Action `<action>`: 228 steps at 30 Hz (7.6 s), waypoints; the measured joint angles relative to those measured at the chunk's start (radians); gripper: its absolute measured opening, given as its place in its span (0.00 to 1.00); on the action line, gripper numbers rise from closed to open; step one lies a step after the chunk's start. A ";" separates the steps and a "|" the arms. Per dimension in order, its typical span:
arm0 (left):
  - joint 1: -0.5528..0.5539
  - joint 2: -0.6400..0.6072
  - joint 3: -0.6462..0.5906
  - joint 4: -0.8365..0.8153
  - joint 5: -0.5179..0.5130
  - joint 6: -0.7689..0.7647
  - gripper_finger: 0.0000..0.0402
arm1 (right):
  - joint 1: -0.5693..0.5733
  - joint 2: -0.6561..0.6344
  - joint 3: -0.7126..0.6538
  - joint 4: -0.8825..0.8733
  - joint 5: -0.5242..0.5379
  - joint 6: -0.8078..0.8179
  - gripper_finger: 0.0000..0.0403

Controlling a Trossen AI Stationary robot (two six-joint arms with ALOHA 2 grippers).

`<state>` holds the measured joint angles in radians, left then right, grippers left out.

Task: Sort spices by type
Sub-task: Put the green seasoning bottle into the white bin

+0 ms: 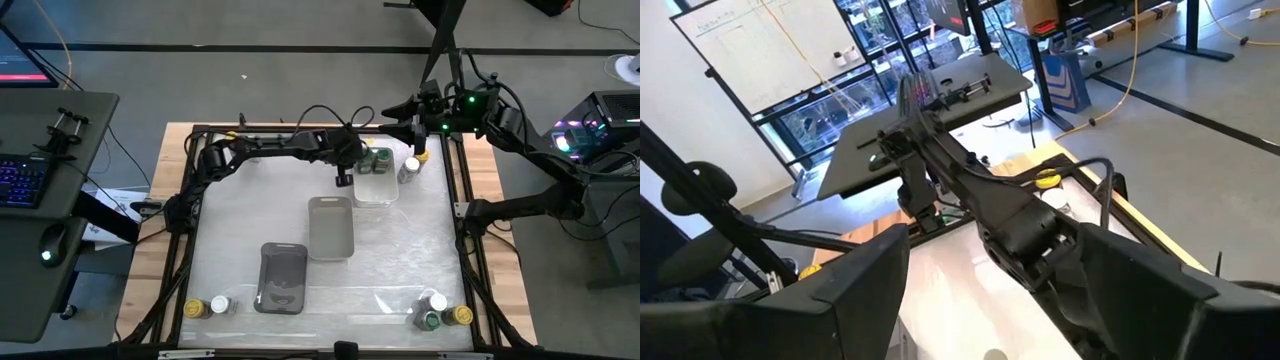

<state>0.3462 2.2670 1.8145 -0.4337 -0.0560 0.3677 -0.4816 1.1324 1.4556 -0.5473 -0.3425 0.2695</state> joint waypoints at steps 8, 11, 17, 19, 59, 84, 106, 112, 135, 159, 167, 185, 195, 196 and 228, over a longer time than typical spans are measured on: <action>0.000 0.000 0.000 0.043 -0.034 -0.009 0.00 | 0.000 0.000 0.000 0.007 0.000 0.000 0.70; 0.000 0.000 0.002 0.044 -0.034 -0.016 0.00 | 0.000 0.000 0.000 0.007 0.000 0.000 0.70; 0.000 0.000 0.002 0.087 -0.015 -0.008 0.00 | 0.000 0.000 0.000 0.009 0.000 0.000 0.70; 0.000 0.000 0.002 0.110 0.012 -0.012 0.00 | 0.000 0.000 0.000 0.010 0.000 0.000 0.70; -0.004 -0.497 -0.002 -0.335 0.496 -0.078 0.00 | 0.500 0.098 0.001 -0.721 -0.034 0.385 0.70; 0.248 -0.790 -0.002 -0.378 0.664 -0.068 0.00 | 1.262 0.480 0.000 -0.506 -0.077 1.842 0.70; 0.241 -0.789 -0.002 -0.374 0.661 -0.206 0.00 | 1.307 0.623 0.000 -0.660 0.021 1.736 0.70; 0.241 -0.789 -0.002 -0.374 0.658 -0.211 0.00 | 1.307 0.628 -0.042 -0.634 -0.010 1.711 0.70; 0.241 -0.789 -0.003 -0.374 0.654 -0.227 0.00 | 1.307 0.628 -0.137 -0.442 0.028 1.679 0.70; 0.241 -0.789 -0.003 -0.374 0.650 -0.235 0.00 | 1.307 0.674 -0.137 -0.395 0.035 1.536 0.66; 0.241 -0.789 -0.003 -0.374 0.647 -0.235 0.00 | 1.307 0.690 -0.137 -0.390 0.024 1.536 0.49; 0.329 -0.816 0.018 -0.451 0.643 -0.220 0.00 | 1.072 0.689 0.432 -0.870 0.286 1.076 0.48; 0.348 -0.817 0.018 -0.746 0.644 -0.073 0.00 | 0.511 0.690 0.417 -0.994 0.404 0.499 0.48; 0.348 -0.817 0.018 -0.756 0.645 -0.081 0.00 | 0.458 0.690 0.414 -0.999 0.418 0.451 0.48; -0.095 -0.994 -0.576 -0.201 0.382 -0.524 0.00 | -0.076 0.690 -0.030 -0.603 0.207 0.314 0.51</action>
<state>0.2516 1.2735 1.2387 -0.6344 0.3258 -0.1566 -0.5575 1.8221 1.4254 -1.1502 -0.1352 0.5834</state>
